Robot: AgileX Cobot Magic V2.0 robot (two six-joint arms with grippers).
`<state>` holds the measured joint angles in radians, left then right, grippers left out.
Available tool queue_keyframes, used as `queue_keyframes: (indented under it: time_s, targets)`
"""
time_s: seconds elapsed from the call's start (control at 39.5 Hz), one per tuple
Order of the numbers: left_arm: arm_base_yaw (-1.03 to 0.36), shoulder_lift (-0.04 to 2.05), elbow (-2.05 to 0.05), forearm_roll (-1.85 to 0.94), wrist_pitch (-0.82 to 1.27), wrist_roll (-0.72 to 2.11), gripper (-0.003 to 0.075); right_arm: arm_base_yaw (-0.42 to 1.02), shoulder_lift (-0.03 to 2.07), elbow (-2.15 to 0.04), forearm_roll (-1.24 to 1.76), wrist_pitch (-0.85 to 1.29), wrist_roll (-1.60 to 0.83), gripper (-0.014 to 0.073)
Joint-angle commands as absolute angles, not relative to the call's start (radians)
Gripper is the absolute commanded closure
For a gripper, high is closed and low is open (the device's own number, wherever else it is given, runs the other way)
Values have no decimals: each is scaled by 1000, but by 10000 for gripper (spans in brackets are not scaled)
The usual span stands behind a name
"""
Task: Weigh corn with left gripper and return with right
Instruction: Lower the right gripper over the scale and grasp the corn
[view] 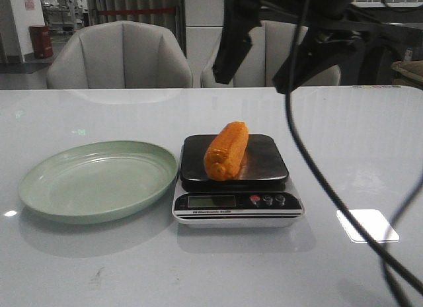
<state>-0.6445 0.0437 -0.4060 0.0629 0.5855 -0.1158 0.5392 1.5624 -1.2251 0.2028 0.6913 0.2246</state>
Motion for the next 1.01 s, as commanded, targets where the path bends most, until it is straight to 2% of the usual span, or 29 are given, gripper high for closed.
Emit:
queue_keyframes:
  time_s: [0.0,0.3,0.71,0.76,0.83,0.94,0.99]
  targets:
    - [-651,56,-429,65,511,-117,607,538,1604,-1372,140,746,337,39]
    - [-651,56,-429,65,511,-117,607,587,1813,-1600,-111,899,730,39]
    - [-651,56,-429,65,511,-117,607,604,1971,-1659,-92,981,831,43]
    - [-651,56,-429,65,511,-117,607,604,1984,-1659,-66,982,831,75]
    - [-651,56,-429,65,511,-117,607,607,1994,-1659,-45,978,830,181]
    - [-651,56,-429,65,511,-117,607,613,1992,-1663,-44,953,826,388]
    - [-651,56,-429,65,511,-117,607,620,1992,-1680,-44,952,826,450]
